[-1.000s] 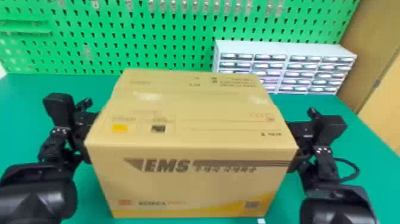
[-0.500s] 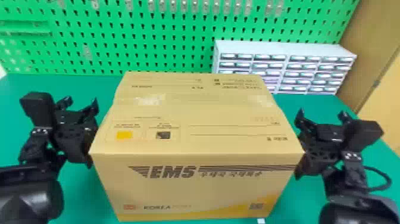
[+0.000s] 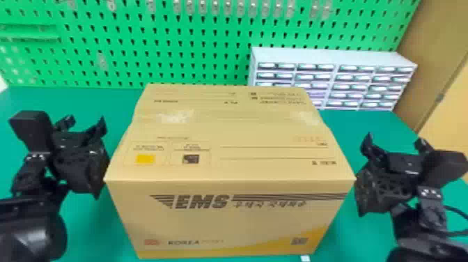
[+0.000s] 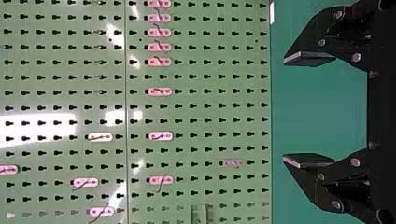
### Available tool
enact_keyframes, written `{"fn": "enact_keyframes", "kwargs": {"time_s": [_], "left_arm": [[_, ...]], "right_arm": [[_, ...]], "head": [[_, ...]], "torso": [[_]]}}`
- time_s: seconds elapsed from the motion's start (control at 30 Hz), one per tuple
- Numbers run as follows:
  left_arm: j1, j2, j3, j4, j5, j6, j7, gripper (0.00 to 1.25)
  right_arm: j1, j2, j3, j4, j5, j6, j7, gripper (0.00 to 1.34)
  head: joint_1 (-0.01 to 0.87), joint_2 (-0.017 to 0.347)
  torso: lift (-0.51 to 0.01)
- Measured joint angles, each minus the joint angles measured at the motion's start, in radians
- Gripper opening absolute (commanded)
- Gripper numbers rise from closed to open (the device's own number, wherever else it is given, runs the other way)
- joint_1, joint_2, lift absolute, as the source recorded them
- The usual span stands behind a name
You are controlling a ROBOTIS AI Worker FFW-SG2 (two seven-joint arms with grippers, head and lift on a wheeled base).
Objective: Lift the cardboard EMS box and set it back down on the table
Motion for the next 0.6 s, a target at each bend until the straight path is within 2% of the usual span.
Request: {"fn": "enact_keyframes", "kwargs": {"time_s": [0.6], "left_arm": [[0.008,0.0,-0.002,-0.001,0.0,0.001,0.0,0.74]], "right_arm": [[0.005,0.001,0.011,-0.01,0.049,0.012,-0.008,1.26]], "head": [[0.678,-0.014]], "torso": [[-0.095]]}}
